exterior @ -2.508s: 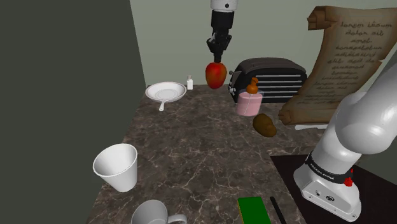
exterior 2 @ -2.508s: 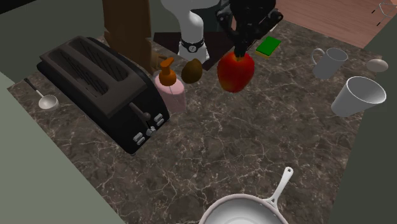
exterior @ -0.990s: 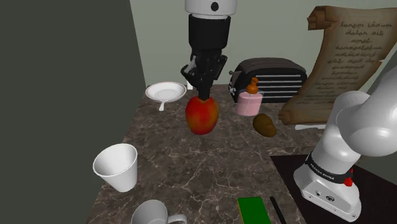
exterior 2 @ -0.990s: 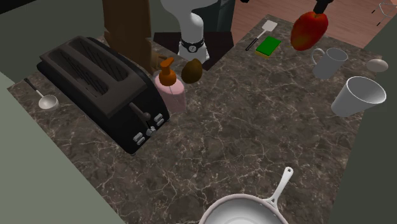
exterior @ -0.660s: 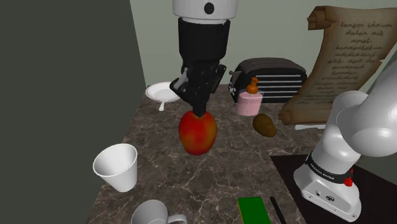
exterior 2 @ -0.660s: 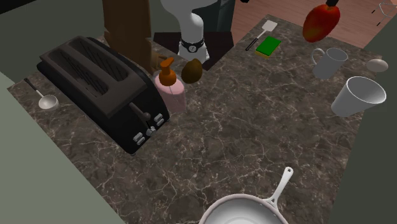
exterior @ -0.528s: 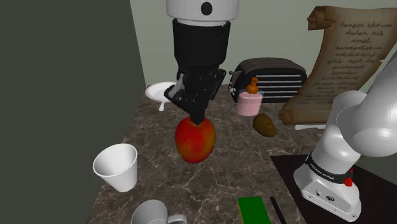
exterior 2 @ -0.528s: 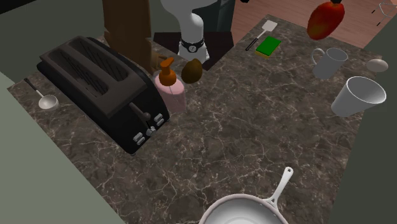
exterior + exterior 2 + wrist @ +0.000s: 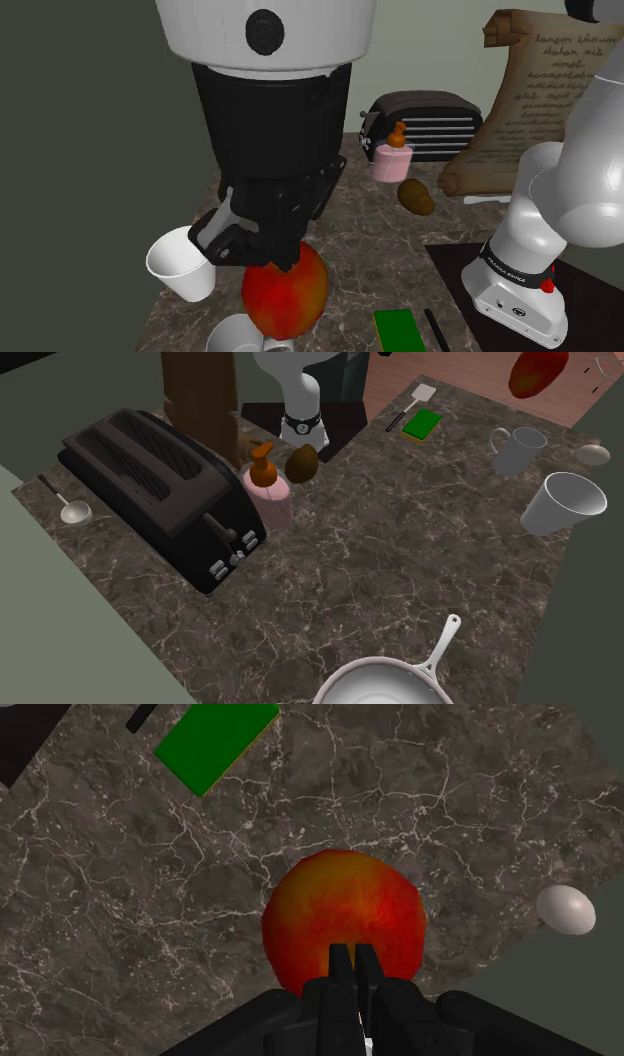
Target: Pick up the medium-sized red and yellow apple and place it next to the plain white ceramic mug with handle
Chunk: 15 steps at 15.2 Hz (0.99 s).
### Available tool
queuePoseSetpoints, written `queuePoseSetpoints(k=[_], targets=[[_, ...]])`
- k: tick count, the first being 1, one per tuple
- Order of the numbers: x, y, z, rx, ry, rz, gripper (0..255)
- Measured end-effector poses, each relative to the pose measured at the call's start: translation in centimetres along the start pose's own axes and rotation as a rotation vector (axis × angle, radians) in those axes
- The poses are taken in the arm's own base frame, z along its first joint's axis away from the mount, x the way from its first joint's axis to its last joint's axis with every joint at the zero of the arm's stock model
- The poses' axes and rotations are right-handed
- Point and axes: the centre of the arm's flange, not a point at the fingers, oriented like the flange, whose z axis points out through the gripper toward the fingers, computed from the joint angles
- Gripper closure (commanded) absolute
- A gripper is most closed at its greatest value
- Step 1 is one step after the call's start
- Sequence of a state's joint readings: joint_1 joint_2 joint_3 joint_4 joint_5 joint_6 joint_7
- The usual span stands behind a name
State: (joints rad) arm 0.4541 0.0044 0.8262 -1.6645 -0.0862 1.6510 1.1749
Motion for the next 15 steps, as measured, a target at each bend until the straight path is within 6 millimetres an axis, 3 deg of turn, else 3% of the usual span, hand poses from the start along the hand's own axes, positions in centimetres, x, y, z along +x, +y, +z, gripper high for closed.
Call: queuePoseSetpoints(k=[8,15], targets=[[-4.7,-9.1,-1.1,0.001,-0.001,0.003,255],[-5.6,-10.2,2.0,0.0,0.0,0.005,255]])
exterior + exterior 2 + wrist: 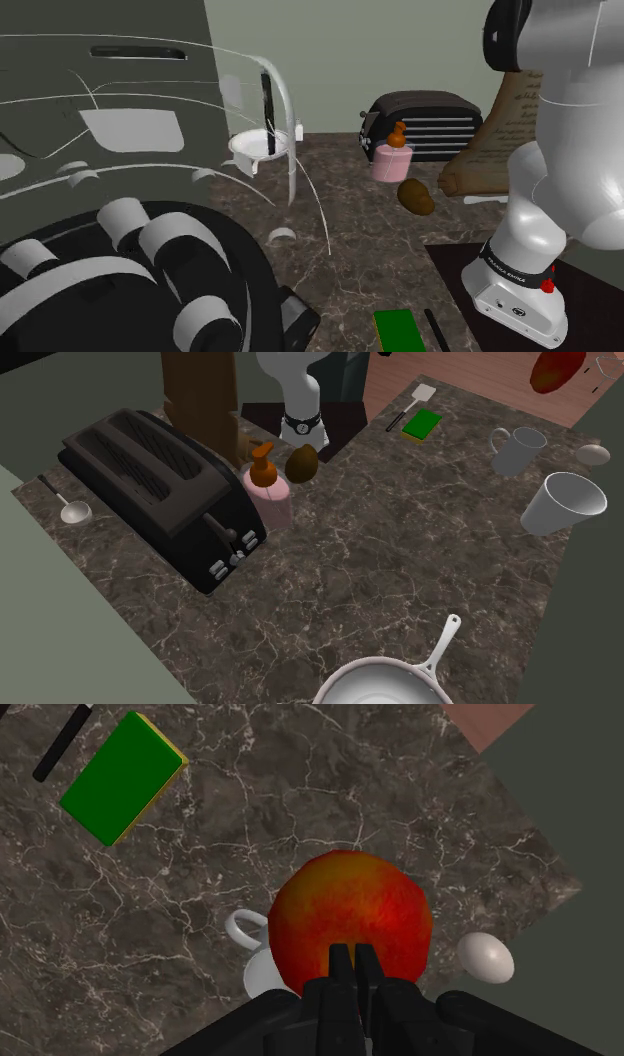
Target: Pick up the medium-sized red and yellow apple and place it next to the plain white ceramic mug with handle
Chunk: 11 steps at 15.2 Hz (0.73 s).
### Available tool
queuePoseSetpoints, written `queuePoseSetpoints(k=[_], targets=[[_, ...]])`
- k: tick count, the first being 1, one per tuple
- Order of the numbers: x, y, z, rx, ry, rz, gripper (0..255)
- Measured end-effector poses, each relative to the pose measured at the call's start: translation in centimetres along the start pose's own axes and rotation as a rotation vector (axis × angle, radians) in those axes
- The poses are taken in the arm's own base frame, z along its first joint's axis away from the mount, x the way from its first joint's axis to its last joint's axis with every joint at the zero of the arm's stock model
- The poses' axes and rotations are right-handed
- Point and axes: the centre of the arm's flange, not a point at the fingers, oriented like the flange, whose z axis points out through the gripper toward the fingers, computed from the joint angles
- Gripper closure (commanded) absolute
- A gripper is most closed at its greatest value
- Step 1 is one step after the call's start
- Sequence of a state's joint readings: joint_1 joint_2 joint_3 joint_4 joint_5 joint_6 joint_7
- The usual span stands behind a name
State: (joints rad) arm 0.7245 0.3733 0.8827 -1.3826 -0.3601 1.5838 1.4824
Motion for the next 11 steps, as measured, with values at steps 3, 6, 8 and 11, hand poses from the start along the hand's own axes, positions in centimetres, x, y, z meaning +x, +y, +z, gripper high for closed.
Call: queuePoseSetpoints(k=[3,6,8,11], targets=[[-0.1,0.0,1.5,0.0,0.0,0.0,255],[-0.2,0.0,3.1,0.0,0.0,0.0,255],[-0.3,-0.1,4.2,0.0,0.0,0.0,255],[-0.4,-0.2,5.7,0.0,0.0,0.0,255]])
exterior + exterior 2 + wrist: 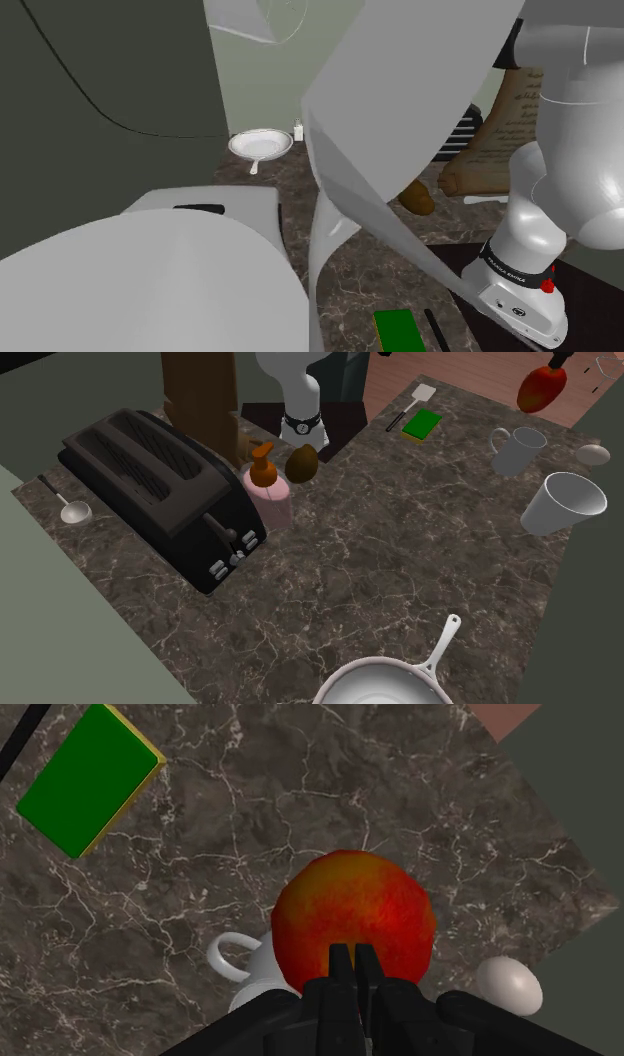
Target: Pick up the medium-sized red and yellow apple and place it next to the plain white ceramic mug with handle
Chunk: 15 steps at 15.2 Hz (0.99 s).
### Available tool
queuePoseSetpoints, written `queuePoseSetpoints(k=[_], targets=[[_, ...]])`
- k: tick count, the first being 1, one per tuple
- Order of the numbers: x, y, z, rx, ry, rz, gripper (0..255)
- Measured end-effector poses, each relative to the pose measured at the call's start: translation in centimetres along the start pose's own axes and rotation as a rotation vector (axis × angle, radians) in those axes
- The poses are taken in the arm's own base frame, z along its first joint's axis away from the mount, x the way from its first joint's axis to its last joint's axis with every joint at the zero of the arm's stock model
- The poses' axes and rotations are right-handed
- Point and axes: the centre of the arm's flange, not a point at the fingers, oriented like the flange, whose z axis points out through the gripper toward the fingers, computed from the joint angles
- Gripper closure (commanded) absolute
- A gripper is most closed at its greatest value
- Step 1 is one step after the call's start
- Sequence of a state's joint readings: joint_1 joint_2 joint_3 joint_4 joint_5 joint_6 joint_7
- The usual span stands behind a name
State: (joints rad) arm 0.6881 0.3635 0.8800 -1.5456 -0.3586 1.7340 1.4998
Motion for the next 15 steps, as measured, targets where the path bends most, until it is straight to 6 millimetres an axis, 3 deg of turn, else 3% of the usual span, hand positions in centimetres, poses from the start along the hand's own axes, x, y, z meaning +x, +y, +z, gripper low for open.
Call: queuePoseSetpoints(k=[15], targets=[[-0.5,-0.3,8.0,0.0,0.0,0.0,255]])
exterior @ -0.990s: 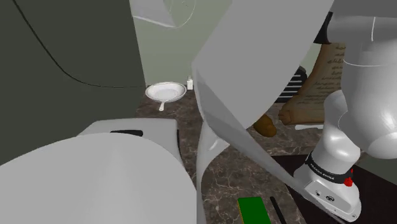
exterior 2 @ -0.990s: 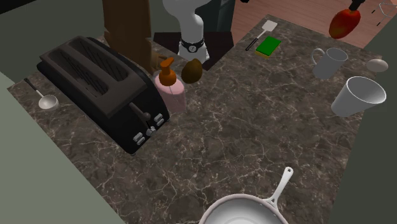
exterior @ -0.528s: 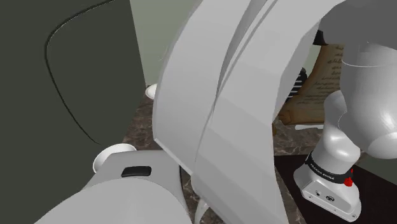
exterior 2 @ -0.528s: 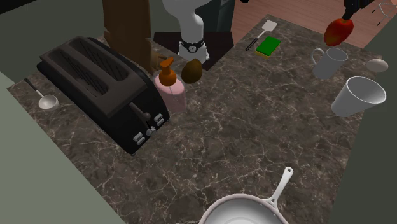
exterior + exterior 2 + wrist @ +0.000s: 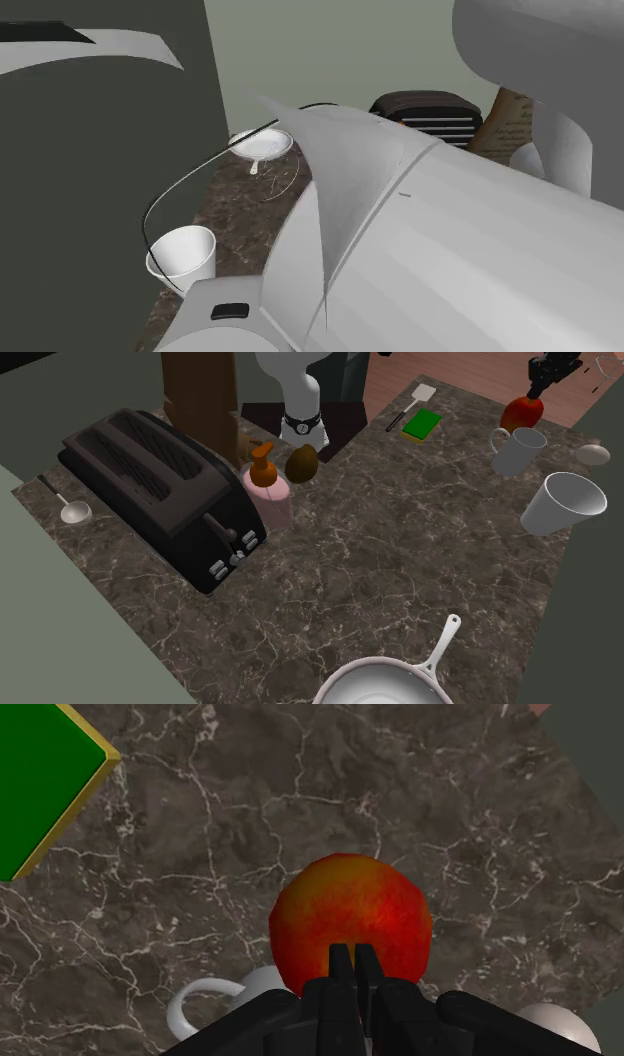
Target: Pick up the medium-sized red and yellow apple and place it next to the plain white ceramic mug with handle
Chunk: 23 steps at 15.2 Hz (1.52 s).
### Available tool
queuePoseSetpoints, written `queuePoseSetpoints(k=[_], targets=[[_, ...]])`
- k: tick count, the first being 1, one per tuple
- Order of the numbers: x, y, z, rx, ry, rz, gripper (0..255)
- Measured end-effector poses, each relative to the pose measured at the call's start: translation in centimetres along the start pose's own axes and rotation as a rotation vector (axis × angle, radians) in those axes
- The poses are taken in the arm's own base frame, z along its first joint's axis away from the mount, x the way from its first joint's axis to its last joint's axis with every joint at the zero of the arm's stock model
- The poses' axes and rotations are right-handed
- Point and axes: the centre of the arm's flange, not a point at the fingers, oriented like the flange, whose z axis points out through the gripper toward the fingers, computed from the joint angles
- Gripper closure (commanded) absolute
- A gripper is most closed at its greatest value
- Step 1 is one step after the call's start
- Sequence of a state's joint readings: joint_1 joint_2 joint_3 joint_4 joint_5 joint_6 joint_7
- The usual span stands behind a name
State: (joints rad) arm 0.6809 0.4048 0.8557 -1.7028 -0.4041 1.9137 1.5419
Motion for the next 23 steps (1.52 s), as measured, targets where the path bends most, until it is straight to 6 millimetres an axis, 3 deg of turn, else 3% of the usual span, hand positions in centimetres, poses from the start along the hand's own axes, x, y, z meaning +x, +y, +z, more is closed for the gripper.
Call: queuePoseSetpoints(k=[7,8,14,19,23], targets=[[-0.1,-0.1,0.9,0.0,0.0,0.0,255],[-0.1,-0.1,0.9,0.0,0.0,0.0,0],[-0.1,-0.1,0.9,0.001,0.0,0.0,0],[0.0,-0.2,-3.6,0.002,0.001,0.0,0],[-0.1,-0.1,-4.1,0.001,0.0,0.0,0]])
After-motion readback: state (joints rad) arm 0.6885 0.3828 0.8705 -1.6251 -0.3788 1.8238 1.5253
